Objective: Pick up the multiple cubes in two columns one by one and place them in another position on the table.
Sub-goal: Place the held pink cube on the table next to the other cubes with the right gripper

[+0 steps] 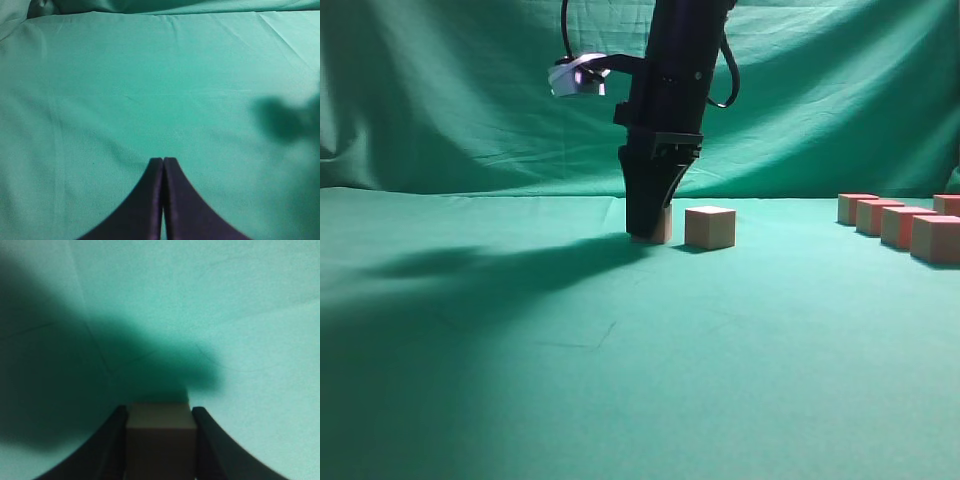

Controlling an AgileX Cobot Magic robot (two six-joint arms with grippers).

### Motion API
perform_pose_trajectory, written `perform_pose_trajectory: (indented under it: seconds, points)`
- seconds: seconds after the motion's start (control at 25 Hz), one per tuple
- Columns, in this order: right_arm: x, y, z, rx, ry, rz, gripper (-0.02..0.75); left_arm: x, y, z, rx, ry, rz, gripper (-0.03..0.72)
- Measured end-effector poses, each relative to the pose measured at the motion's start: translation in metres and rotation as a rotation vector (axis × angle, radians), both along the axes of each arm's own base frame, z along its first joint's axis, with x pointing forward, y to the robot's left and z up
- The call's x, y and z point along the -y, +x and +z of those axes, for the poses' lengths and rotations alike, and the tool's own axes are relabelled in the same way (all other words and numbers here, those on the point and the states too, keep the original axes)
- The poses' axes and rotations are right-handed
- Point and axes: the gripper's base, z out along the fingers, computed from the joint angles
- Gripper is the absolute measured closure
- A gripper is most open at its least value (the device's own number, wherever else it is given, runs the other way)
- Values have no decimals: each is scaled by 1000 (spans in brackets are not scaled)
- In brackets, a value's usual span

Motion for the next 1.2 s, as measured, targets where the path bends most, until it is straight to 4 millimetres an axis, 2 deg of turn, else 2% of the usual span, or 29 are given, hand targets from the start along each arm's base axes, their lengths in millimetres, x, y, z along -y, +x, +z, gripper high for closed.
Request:
perform_pose_trajectory:
  seconds: [1.2]
  points:
    - [1, 1, 1, 9, -7, 8, 477, 0, 0, 0, 0, 0, 0, 688]
